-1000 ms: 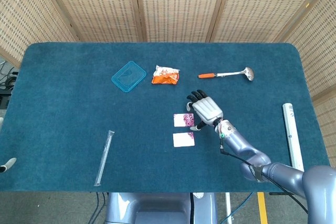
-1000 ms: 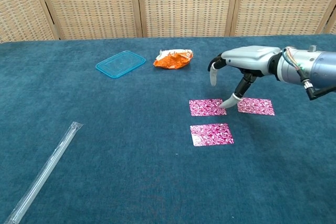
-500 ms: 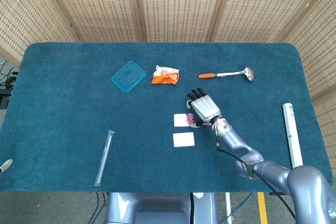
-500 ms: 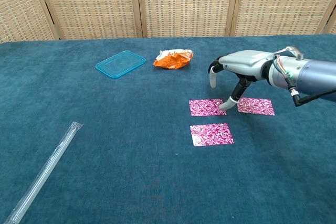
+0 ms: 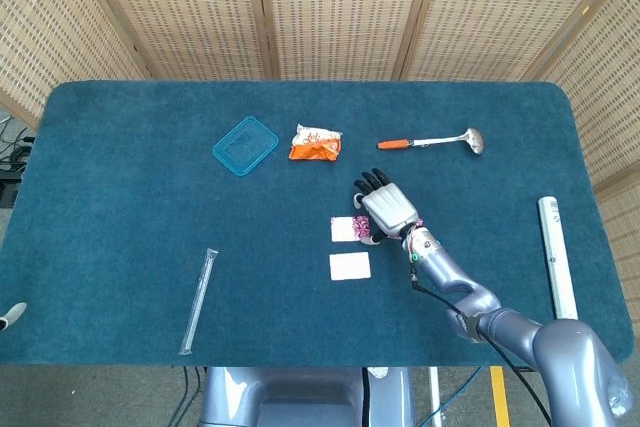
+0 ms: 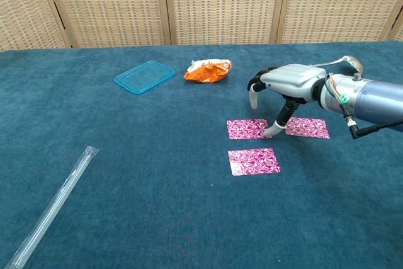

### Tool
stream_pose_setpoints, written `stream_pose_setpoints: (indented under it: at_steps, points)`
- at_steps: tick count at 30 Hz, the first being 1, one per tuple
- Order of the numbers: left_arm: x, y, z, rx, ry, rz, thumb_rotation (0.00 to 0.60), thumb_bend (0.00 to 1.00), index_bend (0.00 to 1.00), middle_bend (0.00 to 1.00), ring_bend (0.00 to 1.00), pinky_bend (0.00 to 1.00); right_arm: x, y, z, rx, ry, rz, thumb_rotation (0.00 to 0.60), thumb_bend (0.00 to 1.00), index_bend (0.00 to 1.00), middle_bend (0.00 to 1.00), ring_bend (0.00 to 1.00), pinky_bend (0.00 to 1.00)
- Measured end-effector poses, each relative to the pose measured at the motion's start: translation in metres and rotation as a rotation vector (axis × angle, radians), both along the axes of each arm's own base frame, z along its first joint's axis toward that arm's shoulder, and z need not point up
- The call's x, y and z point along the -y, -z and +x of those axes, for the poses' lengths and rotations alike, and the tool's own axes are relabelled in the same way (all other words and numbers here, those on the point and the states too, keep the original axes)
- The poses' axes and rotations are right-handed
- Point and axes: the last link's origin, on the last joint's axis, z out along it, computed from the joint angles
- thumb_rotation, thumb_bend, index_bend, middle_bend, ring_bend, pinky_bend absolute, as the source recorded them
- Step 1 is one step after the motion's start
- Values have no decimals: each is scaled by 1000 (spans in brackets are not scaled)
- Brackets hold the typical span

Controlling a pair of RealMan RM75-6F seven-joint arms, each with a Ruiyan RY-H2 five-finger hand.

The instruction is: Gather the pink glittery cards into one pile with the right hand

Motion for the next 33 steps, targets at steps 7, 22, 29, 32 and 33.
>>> stream_pose_setpoints:
  at_steps: [7, 22, 29, 32, 33]
  points:
    - [0, 1, 0, -2, -3, -4, 600, 46, 0, 0, 0, 0, -1, 4, -4, -12, -17, -1, 600, 105, 364, 160, 0, 0]
    - [0, 1, 1, -7, -6, -1, 600, 46, 0, 0, 0, 0, 1, 4, -12, -32, -39, -10, 600, 105, 364, 160, 0, 0]
    - [0, 2, 1, -7, -7, -1, 600, 46, 0, 0, 0, 0, 2, 5, -14, -35, -46, -14, 600, 105, 364, 160, 0, 0]
    - [1, 2, 1, -7, -8, 0, 600, 46, 0, 0, 0, 0, 5, 4, -14, -41, -52, -19, 600, 105, 365, 160, 0, 0]
    - [1, 2, 1, -7, -9, 1, 600, 46, 0, 0, 0, 0, 6, 3, -14, -41, -54, -20, 600, 105, 364, 160, 0, 0]
